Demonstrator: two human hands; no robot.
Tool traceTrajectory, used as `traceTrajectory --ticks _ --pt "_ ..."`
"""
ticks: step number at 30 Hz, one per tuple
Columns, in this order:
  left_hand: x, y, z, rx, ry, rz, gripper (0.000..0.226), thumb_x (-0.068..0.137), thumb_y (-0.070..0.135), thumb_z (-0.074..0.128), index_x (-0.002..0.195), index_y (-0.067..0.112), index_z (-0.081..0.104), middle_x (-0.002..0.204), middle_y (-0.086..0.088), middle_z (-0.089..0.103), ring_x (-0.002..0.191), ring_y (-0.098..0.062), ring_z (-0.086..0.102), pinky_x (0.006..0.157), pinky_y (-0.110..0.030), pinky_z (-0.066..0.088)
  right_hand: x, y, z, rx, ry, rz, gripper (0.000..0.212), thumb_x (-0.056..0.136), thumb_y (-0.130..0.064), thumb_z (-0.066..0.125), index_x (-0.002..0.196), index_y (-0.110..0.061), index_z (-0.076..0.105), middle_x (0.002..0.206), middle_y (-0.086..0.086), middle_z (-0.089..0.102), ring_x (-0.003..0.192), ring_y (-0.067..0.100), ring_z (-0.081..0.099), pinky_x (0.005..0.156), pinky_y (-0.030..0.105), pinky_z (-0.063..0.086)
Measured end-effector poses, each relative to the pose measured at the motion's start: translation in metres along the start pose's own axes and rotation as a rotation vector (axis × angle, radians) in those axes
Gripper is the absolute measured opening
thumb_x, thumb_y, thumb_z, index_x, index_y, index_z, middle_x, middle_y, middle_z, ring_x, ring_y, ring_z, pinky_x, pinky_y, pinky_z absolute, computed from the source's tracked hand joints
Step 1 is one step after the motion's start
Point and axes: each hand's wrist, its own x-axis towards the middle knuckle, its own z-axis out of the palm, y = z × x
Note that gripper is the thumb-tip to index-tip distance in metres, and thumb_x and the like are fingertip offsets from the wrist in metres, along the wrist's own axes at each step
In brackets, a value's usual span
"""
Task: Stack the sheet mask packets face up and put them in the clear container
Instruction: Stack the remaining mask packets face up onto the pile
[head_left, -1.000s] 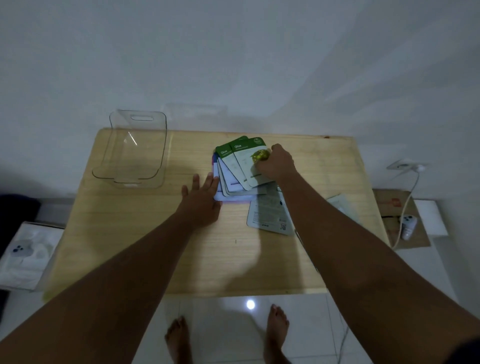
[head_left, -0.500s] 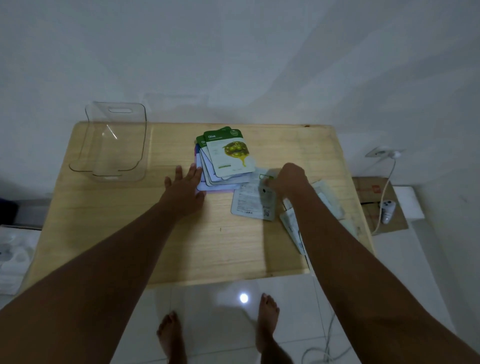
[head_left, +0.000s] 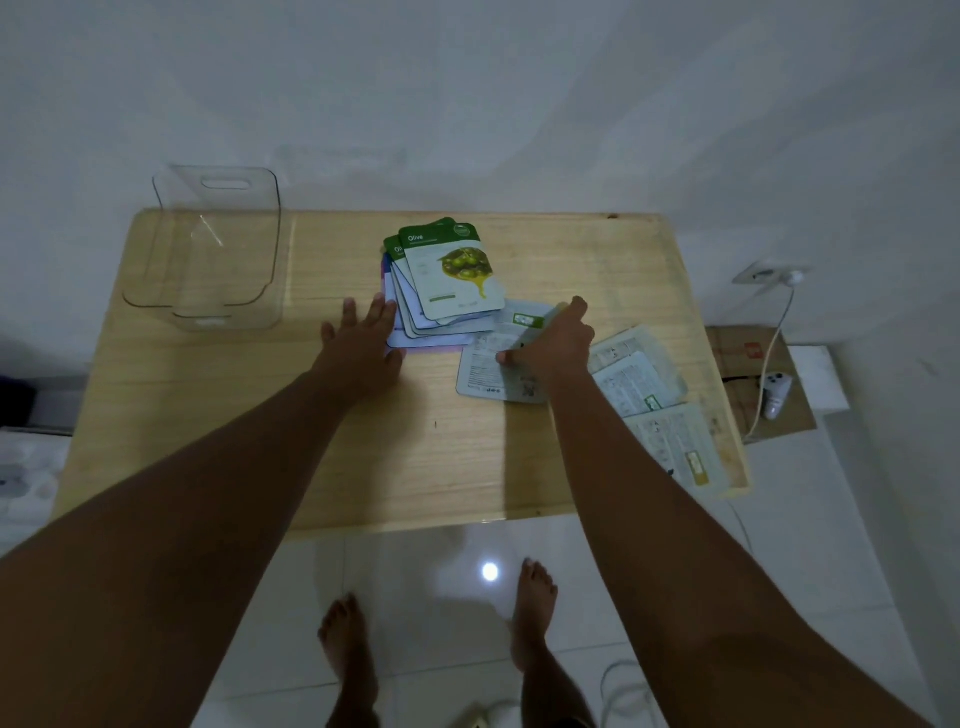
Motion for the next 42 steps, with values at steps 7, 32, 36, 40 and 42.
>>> traceTrajectory --ticks 7,32,36,40,42 --pt "-0.001 0.0 0.001 0.01 0.012 0.005 0.072 0.096 0.037 0.042 0.154 0.017 0.005 0.164 -0.006 0.003 0.148 -0.042 -0.002 0.114 -0.065 0.01 0.014 0.019 -0.002 0.018 0.022 -0.09 0.023 0.082 -0.024 0.078 0.095 -0.004 0.076 0.076 0.003 0.066 0.075 0.019 0.07 0.044 0.018 0.036" --pt "0.0 -0.002 -0.004 -0.037 -0.035 0.007 0.073 0.095 0.038 0.044 0.154 0.019 0.005 0.164 -0.005 0.002 0.149 -0.042 -0.005 0.115 -0.063 0.009 0.024 -0.144 0.033 -0.096 -0.092 -0.448 0.026 0.08 -0.029 0.073 0.081 -0.003 0.07 0.069 0.012 0.065 0.072 0.027 0.068 0.063 0.024 0.057" --pt "0.002 -0.004 -0.002 -0.043 -0.033 0.015 0.074 0.095 0.04 0.044 0.154 0.019 0.005 0.164 -0.005 0.003 0.149 -0.041 -0.004 0.115 -0.064 0.01 0.027 -0.126 0.037 -0.098 -0.07 -0.504 0.019 0.086 -0.02 0.069 0.099 -0.006 0.072 0.105 0.012 0.073 0.102 0.025 0.068 0.093 0.026 0.048" --pt "0.002 -0.002 -0.001 -0.051 -0.024 0.01 0.074 0.094 0.038 0.045 0.154 0.019 0.005 0.164 -0.005 0.003 0.149 -0.042 -0.005 0.115 -0.064 0.008 0.035 -0.101 0.042 -0.199 -0.088 -0.528 0.019 0.088 -0.016 0.064 0.103 -0.008 0.073 0.11 0.009 0.072 0.108 0.023 0.065 0.094 0.026 0.046" --pt "0.002 -0.002 0.0 -0.036 -0.017 0.01 0.074 0.094 0.038 0.045 0.154 0.018 0.005 0.164 -0.006 0.003 0.149 -0.042 -0.004 0.115 -0.064 0.009 0.035 -0.094 0.046 -0.214 -0.092 -0.548 0.019 0.088 -0.018 0.065 0.103 -0.01 0.073 0.11 0.008 0.071 0.107 0.023 0.065 0.094 0.026 0.046"
